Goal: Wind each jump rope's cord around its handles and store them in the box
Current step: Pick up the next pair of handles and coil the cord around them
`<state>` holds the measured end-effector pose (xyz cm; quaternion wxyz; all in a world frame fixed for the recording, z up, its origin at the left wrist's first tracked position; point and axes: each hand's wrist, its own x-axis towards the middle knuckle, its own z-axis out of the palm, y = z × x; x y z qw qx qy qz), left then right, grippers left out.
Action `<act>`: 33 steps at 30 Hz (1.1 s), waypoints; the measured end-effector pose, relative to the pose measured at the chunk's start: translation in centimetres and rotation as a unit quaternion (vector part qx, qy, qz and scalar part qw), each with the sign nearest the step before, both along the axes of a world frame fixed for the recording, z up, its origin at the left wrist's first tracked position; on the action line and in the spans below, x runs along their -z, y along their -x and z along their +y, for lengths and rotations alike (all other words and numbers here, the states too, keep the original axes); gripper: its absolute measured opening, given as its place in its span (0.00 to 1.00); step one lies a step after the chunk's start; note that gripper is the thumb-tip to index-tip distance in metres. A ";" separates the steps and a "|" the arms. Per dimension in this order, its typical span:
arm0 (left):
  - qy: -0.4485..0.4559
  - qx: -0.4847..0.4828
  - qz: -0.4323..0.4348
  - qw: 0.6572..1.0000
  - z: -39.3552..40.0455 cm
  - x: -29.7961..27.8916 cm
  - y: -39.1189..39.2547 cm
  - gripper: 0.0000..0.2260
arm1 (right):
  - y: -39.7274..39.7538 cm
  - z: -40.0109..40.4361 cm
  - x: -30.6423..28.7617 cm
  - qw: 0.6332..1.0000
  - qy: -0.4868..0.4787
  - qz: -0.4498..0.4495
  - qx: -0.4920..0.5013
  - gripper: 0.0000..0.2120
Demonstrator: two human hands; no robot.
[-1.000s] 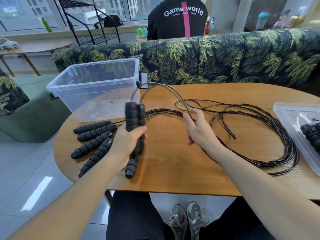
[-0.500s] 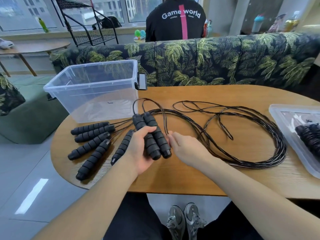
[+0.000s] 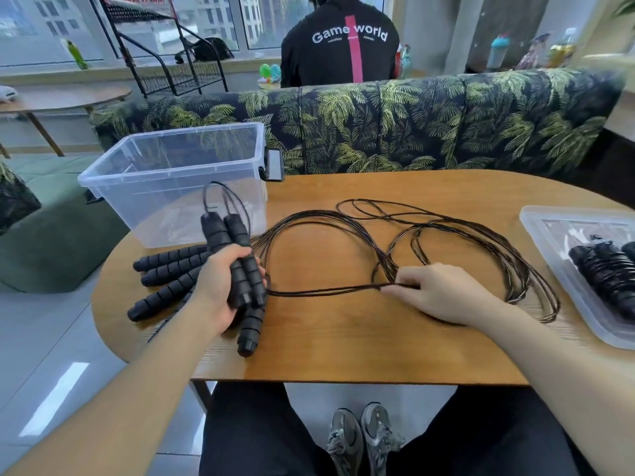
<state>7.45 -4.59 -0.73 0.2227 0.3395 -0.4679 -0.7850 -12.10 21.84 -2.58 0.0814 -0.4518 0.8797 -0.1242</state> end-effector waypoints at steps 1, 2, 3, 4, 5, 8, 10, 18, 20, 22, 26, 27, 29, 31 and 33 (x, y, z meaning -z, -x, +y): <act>0.015 0.041 -0.018 0.999 0.0 0.5 -0.3 0.06 | 0.2 0.1 -0.5 1.000 0.005 0.004 0.017 0.18; 0.044 0.084 -0.041 0.995 0.2 0.9 -0.5 0.09 | 0.3 0.0 -1.0 0.999 0.006 0.003 0.032 0.18; 0.083 0.128 -0.067 0.986 0.6 1.1 -0.5 0.11 | 0.3 -0.3 -1.4 0.999 0.000 0.008 0.036 0.18; 0.123 0.166 -0.081 0.975 1.3 1.1 -0.4 0.12 | 0.0 -0.7 -1.7 0.999 -0.015 0.015 0.034 0.17; 0.153 0.202 -0.085 0.964 2.1 1.1 -0.3 0.13 | -0.2 -1.1 -1.8 0.999 -0.035 0.025 0.030 0.16; 0.173 0.284 -0.072 0.940 4.7 0.4 0.6 0.19 | -1.4 -2.3 -2.0 0.995 -0.081 0.062 0.002 0.17; 0.163 0.311 -0.073 0.933 6.1 -0.3 1.4 0.23 | -2.2 -2.9 -1.9 0.997 -0.063 0.040 -0.025 0.18; 0.381 0.402 -0.116 0.825 8.8 -2.3 3.3 0.18 | -3.7 -2.8 -2.3 0.977 0.027 -0.197 -0.073 0.07; 0.471 0.415 -0.139 0.766 8.9 -2.5 3.6 0.13 | -3.5 -2.4 -1.9 0.966 0.026 -0.238 -0.100 0.08; 0.561 0.417 -0.151 0.699 8.9 -2.6 3.8 0.10 | -3.3 -1.9 -1.3 0.970 -0.008 -0.217 -0.109 0.02; 0.570 0.336 -0.143 0.736 6.6 -1.9 3.1 0.05 | -0.6 -0.2 -0.6 0.991 -0.036 -0.122 -0.040 0.12; 0.547 0.301 -0.141 0.768 5.8 -1.8 2.6 0.05 | 0.1 0.7 -0.7 0.994 -0.064 -0.087 -0.029 0.11; 0.507 0.224 -0.153 0.818 4.0 -1.4 1.8 0.04 | 1.5 2.7 -0.4 0.995 -0.096 -0.040 -0.011 0.16; 0.458 0.156 -0.176 0.857 2.6 -1.1 1.5 0.03 | 2.5 4.5 0.0 0.997 -0.066 -0.025 -0.006 0.17; 0.417 0.126 -0.206 0.876 2.1 -0.9 1.4 0.02 | 3.1 5.5 0.4 0.999 -0.033 -0.015 -0.002 0.16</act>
